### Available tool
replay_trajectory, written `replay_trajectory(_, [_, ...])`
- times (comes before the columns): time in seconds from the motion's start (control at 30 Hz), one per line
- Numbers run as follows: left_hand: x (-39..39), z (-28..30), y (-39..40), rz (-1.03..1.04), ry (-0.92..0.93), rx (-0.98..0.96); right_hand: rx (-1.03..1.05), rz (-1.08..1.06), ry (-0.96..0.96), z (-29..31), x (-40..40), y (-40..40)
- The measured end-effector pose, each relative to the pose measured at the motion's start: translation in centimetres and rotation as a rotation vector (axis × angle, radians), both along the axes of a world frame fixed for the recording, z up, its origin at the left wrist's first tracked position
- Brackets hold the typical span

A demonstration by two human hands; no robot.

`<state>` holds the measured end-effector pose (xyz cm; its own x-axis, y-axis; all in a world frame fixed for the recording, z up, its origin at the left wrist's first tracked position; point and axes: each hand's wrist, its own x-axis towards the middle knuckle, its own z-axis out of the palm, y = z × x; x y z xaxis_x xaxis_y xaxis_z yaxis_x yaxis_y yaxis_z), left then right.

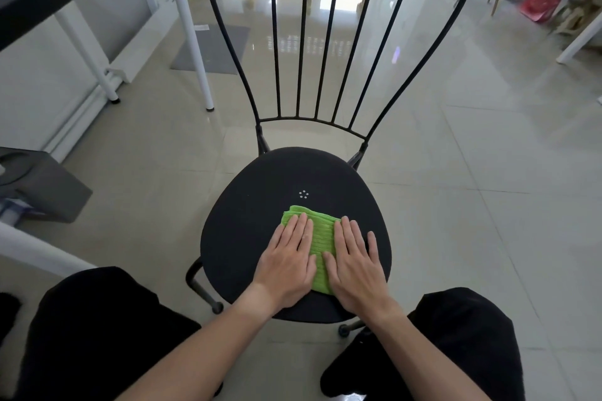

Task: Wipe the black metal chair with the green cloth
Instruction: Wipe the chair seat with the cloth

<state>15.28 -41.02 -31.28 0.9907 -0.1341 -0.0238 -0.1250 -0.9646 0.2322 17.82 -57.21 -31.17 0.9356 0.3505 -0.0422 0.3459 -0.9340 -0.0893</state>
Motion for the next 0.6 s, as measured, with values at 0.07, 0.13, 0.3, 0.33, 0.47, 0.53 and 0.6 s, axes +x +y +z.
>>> replay_trajectory(0.07, [0.4, -0.2, -0.2, 0.009, 0.017, 0.014, -0.008, 0.003, -0.003, 0.0, -0.1, 0.0])
replay_trajectory(0.13, [0.7, -0.3, -0.8, 0.021, 0.026, 0.005, -0.03, 0.002, -0.009, -0.2, -0.5, -0.2])
replay_trajectory(0.3, [0.2, -0.2, -1.2, -0.091, -0.029, -0.006, -0.054, -0.026, -0.02, -0.7, -1.9, -1.6])
replay_trajectory(0.33, [-0.2, -0.3, -0.9, -0.121, -0.039, -0.002, -0.055, -0.02, -0.011, -0.6, -2.3, -1.7])
replay_trajectory(0.47, [-1.6, -0.9, 0.9, -0.154, -0.039, 0.014, -0.053, 0.014, 0.023, -0.2, -3.7, -0.7])
replay_trajectory(0.53, [-1.1, -1.1, 2.1, -0.148, -0.047, 0.045, -0.033, 0.01, 0.013, -0.3, -3.1, 0.6])
replay_trajectory(0.6, [0.1, -1.3, 3.6, -0.11, -0.043, 0.091, 0.001, -0.011, -0.01, -0.3, -2.1, 2.3])
